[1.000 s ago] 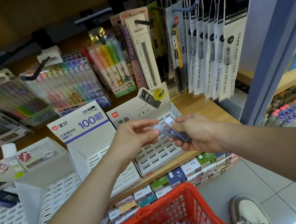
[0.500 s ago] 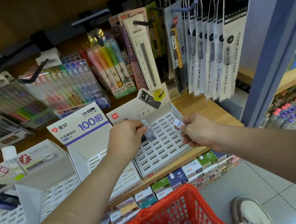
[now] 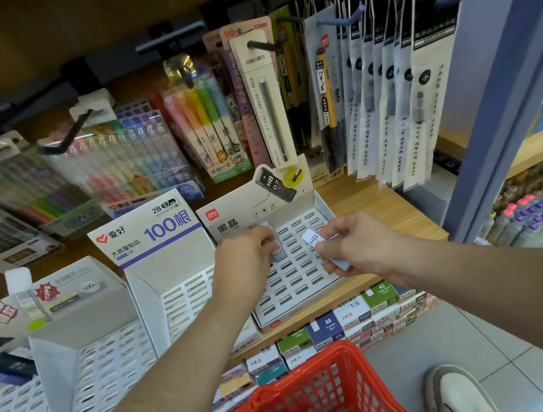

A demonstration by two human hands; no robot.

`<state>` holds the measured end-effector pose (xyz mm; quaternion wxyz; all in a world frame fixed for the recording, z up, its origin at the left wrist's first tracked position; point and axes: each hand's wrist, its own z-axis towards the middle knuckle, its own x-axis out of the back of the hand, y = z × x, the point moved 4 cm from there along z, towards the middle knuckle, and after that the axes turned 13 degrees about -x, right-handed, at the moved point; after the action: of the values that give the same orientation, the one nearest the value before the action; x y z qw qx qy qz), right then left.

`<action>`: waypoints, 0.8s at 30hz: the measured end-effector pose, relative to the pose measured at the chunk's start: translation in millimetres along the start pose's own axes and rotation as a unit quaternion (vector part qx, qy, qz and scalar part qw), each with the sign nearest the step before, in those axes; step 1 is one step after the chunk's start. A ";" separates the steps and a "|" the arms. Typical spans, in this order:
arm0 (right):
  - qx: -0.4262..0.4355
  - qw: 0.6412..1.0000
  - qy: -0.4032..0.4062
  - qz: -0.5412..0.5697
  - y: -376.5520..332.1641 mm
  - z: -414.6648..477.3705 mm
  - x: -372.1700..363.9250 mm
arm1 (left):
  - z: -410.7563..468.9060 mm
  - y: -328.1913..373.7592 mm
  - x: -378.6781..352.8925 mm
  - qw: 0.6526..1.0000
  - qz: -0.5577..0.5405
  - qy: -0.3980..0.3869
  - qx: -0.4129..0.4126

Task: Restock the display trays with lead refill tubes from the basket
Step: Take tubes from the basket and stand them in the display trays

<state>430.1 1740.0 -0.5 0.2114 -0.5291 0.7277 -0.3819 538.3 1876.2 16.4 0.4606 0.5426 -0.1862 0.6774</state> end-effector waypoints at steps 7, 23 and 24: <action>0.016 0.999 -0.029 -0.009 0.1 -2.7 -5.5 | -3.1 12.2 1.5 0.991 -0.093 0.055 0.073; 0.164 0.808 0.104 -0.556 7.6 -1.0 -4.8 | -22.8 -2.4 26.7 0.951 -0.215 0.107 0.192; 0.161 0.790 0.093 -0.585 11.2 -1.5 -4.7 | -23.6 -1.3 24.1 0.958 -0.199 0.096 0.180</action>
<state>423.8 1746.6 -8.7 -0.0394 -0.7738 0.2235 -0.5913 526.3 1904.8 29.9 0.4962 0.5747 0.0960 0.6436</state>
